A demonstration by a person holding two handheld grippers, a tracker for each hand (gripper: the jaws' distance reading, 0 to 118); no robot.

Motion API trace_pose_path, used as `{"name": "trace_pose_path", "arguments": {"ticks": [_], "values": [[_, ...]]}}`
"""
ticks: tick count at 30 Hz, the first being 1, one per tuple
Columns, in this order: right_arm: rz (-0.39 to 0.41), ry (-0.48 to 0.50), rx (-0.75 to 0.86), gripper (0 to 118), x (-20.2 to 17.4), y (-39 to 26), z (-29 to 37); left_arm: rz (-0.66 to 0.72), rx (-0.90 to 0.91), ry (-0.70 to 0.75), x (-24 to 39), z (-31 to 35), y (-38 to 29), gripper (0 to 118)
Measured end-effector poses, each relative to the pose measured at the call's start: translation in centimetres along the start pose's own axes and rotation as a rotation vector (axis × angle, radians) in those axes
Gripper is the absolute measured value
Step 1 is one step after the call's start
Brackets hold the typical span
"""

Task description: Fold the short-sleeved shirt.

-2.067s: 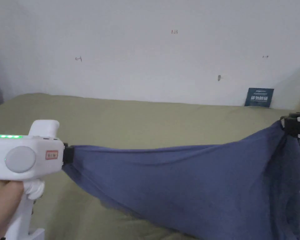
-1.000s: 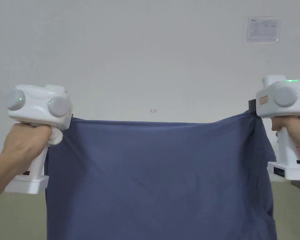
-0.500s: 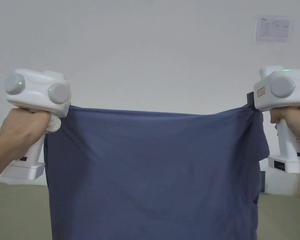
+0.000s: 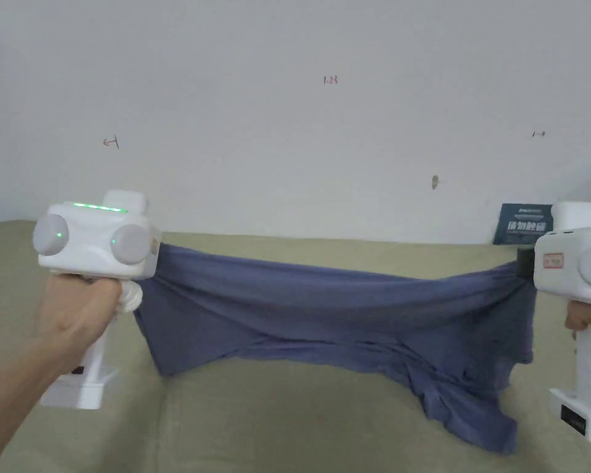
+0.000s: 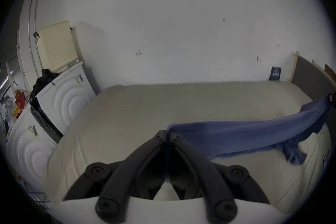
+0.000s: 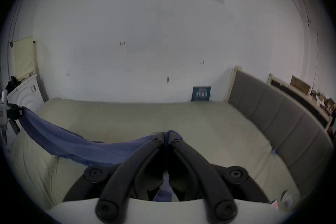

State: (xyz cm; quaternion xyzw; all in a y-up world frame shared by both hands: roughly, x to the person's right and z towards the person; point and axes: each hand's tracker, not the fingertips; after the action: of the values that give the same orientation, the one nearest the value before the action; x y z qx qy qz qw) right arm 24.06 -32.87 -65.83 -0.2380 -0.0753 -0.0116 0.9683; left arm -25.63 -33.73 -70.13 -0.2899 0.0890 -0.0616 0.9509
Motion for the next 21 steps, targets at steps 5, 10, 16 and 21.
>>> {"name": "trace_pose_path", "arguments": {"ticks": [5,10,16,21], "values": [[-0.038,0.033,-0.057,3,0.9,-6.7,4.8,-0.005,-0.018,-0.032,-2.0,3.4,-6.7,2],[-0.015,0.049,-0.097,3,1.7,-12.6,11.9,-0.018,-0.046,-0.083,-4.4,9.4,-12.7,2],[-0.007,0.071,-0.107,3,3.5,-19.4,21.0,-0.041,-0.041,-0.118,-7.0,17.5,-19.7,2],[0.001,0.087,-0.138,3,4.8,-25.5,26.8,-0.034,-0.109,-0.172,-8.6,22.9,-26.8,2]]}}
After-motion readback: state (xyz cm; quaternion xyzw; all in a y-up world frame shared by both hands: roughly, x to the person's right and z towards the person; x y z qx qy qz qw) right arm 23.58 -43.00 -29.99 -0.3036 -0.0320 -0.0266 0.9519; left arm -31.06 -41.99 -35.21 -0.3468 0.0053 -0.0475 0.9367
